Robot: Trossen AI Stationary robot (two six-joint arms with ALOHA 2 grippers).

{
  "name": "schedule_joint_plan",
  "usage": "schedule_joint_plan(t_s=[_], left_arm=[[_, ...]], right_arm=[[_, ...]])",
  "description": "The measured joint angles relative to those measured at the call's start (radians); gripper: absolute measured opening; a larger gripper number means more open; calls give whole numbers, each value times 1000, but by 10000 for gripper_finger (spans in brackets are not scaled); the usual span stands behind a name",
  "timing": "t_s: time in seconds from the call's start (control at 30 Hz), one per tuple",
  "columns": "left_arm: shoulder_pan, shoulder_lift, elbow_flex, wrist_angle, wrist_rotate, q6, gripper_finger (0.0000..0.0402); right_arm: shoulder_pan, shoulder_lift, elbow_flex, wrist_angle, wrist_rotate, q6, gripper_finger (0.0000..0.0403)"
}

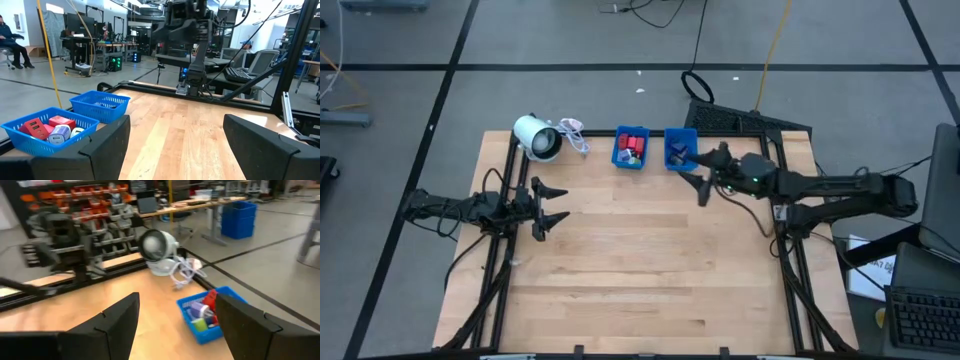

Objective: Pick & Place Office items
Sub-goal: Return to Home Position

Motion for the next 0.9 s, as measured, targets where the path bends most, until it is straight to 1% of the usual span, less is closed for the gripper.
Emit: schedule_joint_plan(t_s=[0.23,0.37,0.5,0.6,0.9], left_arm=[[0,0,0,0,0,0,324],[0,0,0,0,0,0,324],[0,0,0,0,0,0,324],[0,0,0,0,0,0,324],[0,0,0,0,0,0,324]], right_arm=[[71,-209,0,-257,0,2,247],[88,-316,0,-439,1,2,249],[92,-392,-1,-595,2,28,248],[92,-433,-28,-625,4,48,247],[92,-595,-212,-597,6,107,247]])
